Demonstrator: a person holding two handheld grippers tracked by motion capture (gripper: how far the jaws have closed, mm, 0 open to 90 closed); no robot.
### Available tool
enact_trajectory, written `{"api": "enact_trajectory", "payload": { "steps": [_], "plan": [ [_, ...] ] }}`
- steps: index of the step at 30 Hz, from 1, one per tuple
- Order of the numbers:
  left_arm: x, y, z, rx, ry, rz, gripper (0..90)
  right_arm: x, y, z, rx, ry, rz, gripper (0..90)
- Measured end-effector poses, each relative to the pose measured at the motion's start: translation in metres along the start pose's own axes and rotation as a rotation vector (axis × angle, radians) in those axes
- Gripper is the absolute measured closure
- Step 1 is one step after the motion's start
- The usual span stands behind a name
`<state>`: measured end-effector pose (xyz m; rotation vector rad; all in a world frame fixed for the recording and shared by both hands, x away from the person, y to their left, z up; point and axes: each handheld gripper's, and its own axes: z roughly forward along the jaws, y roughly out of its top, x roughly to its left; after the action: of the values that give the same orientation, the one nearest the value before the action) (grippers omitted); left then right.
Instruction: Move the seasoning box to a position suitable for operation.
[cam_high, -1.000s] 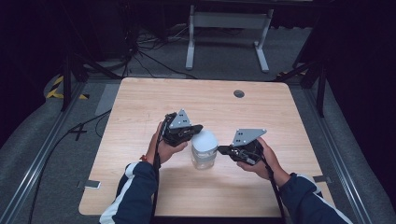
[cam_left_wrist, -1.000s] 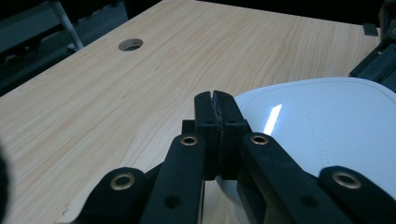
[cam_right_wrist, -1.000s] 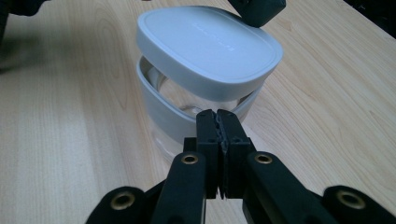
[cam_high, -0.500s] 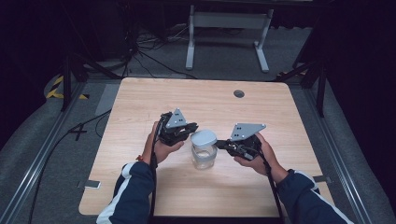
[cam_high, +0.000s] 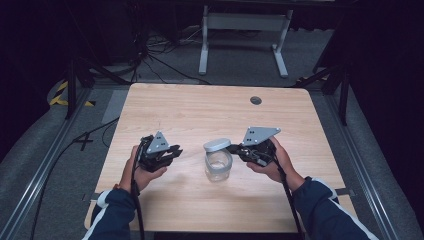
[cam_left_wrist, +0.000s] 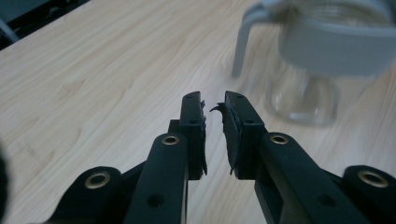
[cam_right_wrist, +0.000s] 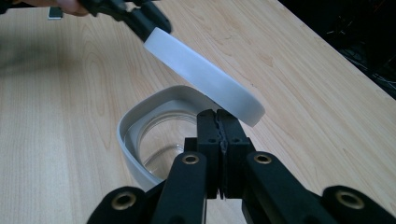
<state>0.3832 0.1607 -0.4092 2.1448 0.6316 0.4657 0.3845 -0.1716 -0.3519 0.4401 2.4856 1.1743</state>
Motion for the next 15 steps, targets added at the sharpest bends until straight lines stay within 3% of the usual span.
{"api": "enact_trajectory", "payload": {
  "steps": [5,9,15],
  "plan": [
    [-0.003,-0.026,-0.013,0.034,0.001,-0.033,76.8,-0.004,0.006,0.003,-0.012,0.0,0.001,89.2],
    [-0.006,-0.044,-0.013,0.047,-0.028,-0.083,74.2,-0.006,0.011,0.005,-0.017,-0.001,0.001,89.2],
    [-0.013,-0.061,-0.011,0.085,-0.06,-0.105,71.0,-0.01,0.016,0.011,-0.021,-0.003,-0.002,89.2]
  ]
}}
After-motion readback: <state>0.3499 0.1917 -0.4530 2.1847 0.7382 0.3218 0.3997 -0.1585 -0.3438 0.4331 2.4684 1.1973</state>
